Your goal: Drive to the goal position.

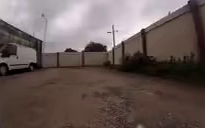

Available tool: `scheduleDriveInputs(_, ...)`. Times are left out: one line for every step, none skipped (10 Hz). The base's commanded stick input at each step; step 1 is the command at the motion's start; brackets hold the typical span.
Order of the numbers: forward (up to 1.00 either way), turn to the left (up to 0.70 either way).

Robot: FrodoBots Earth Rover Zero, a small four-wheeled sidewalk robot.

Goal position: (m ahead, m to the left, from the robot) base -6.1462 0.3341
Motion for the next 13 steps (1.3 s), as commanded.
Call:
scheduleDriveInputs(0.00, 0.70)
scheduleDriveInputs(0.00, 0.70)
scheduleDriveInputs(0.00, 0.70)
scheduleDriveInputs(0.00, 0.70)
scheduleDriveInputs(0.00, 0.70)
scheduleDriveInputs(0.00, 0.70)
scheduleDriveInputs(0.00, 0.70)
scheduleDriveInputs(0.00, 0.70)
scheduleDriveInputs(0.00, 0.70)
scheduleDriveInputs(0.00, 0.70)
scheduleDriveInputs(0.00, 0.70)
scheduleDriveInputs(0.00, 0.70)
scheduleDriveInputs(0.00, 0.70)
